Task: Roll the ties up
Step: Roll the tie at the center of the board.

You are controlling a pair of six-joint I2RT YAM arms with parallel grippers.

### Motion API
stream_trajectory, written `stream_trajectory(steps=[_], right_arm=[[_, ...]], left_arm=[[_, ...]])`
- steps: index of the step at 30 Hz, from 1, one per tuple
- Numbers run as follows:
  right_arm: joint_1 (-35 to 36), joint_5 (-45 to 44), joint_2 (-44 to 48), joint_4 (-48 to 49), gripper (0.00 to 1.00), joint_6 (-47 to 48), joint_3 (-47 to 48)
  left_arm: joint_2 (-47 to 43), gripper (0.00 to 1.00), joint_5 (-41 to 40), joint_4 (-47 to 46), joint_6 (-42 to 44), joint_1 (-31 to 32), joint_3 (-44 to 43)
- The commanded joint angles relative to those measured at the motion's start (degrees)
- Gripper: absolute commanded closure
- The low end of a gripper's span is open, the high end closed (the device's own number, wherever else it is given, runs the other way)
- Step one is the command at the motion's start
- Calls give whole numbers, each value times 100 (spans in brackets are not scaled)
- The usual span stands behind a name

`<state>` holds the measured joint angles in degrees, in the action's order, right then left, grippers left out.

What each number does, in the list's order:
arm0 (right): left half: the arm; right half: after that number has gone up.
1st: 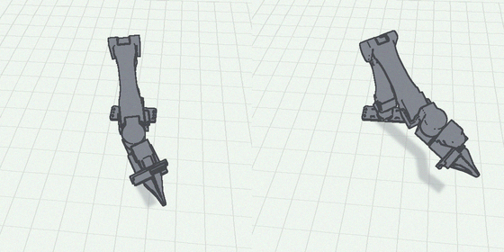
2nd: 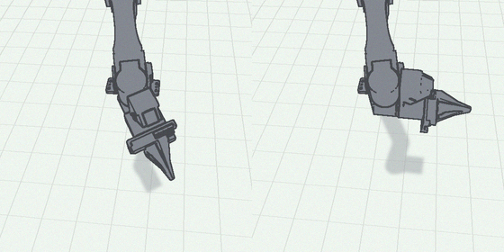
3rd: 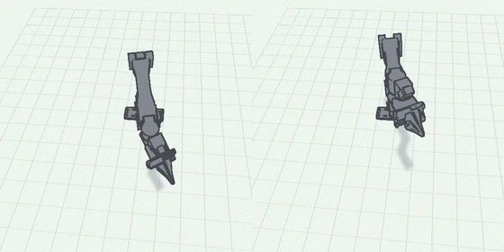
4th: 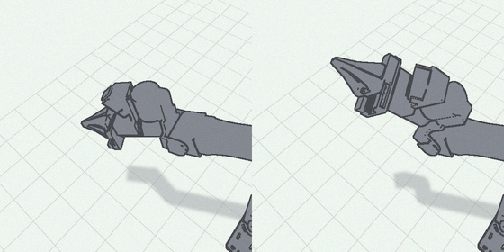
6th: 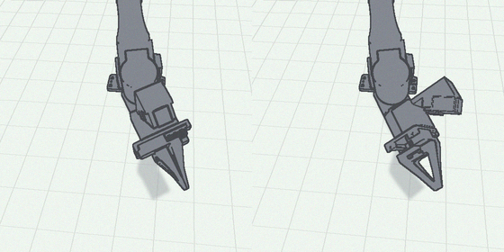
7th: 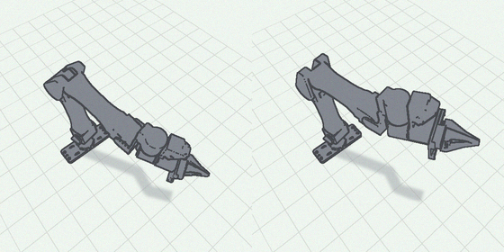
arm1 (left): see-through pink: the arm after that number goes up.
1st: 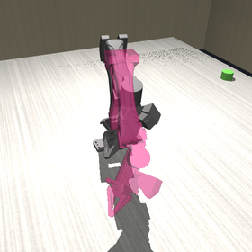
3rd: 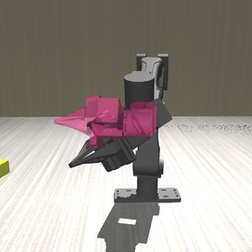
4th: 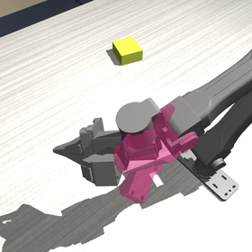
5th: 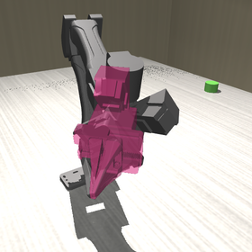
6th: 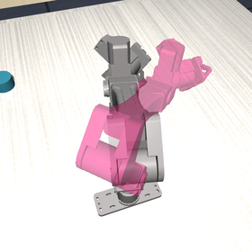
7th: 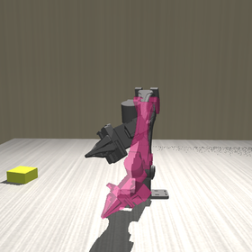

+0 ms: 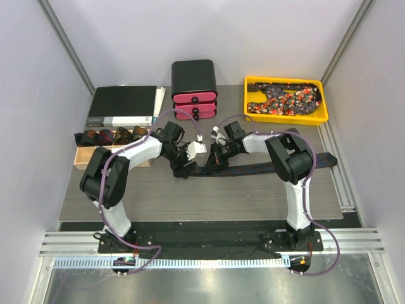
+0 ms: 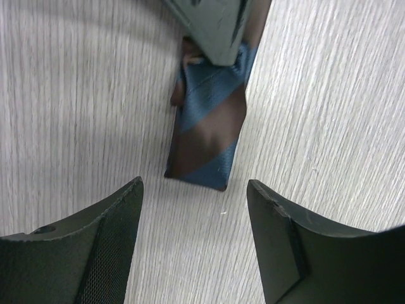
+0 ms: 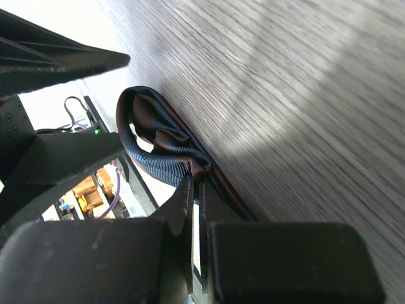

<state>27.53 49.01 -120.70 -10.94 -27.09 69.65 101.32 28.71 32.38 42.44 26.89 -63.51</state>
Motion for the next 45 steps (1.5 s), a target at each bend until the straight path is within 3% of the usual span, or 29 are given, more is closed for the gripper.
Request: stream_trajectory(steps=[1, 4, 8, 12, 22, 38, 45], right_arm=[[16, -1096, -472, 180, 99, 433, -179], [16, -1061, -480, 285, 99, 363, -241], [16, -1061, -498, 294, 99, 345, -259], [16, -1052, -463, 312, 99, 319, -276], [16, -903, -471, 382, 99, 169, -267], [-116, -15, -129, 804, 98, -349, -408], [-485, 117, 337, 286, 83, -271, -259]], left_arm=[[-33, 33, 232, -179, 168, 18, -48], [46, 36, 188, -118, 212, 44, -92], [143, 53, 240, 180, 230, 61, -311], [2, 61, 355, 251, 177, 193, -487], [476, 62, 381, 348, -77, 755, -1102], [1426, 67, -876, 1138, 159, 1063, -1543], [1408, 70, -1104, 1148, 178, 1063, -1243]])
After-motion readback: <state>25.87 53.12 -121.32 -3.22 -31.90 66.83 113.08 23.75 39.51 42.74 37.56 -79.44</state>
